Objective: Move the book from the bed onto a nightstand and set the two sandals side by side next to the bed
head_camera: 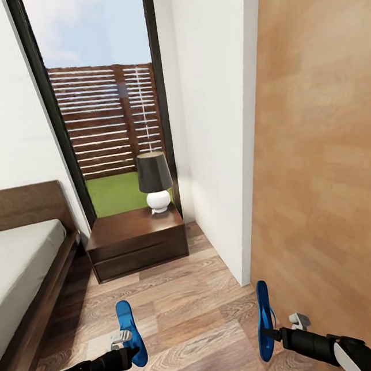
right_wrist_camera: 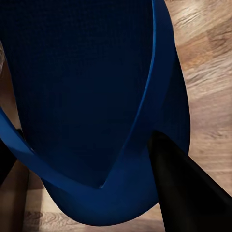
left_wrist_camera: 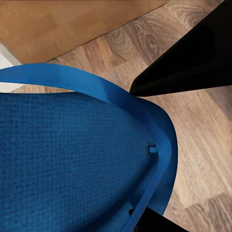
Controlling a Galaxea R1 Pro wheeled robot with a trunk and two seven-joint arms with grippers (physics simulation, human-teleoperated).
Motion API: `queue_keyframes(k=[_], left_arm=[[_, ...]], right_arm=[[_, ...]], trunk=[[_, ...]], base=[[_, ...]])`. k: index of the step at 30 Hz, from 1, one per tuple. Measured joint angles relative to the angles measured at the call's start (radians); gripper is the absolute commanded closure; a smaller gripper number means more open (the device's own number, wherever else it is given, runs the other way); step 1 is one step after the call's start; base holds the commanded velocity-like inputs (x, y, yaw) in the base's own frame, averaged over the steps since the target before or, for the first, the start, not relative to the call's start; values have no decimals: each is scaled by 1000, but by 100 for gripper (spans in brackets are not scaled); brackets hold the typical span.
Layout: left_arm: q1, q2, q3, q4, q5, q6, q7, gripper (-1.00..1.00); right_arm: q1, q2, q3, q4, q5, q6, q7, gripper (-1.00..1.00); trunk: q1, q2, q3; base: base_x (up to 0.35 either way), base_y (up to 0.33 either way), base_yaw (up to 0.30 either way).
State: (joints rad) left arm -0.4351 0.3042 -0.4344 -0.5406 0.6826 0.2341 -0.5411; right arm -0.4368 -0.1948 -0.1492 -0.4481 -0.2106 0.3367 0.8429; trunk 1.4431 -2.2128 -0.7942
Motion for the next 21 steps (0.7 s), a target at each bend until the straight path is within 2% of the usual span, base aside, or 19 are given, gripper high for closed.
queue_keyframes(k=[9,17,21], left_arm=[[0,0,0,0,0,0,0,100],[0,0,0,3,0,0,0,100],[0,-7,-1,27,-1,-1,-1,100]], right_arm=[[0,0,0,0,0,0,0,100],[0,0,0,2,1,0,0,100],[0,0,2,58,4,-4,-1,100]], trunk=[[-35,63,28],[-35,63,28],[-35,63,28]], base=[[0,0,0],[0,0,0],[1,0,0]])
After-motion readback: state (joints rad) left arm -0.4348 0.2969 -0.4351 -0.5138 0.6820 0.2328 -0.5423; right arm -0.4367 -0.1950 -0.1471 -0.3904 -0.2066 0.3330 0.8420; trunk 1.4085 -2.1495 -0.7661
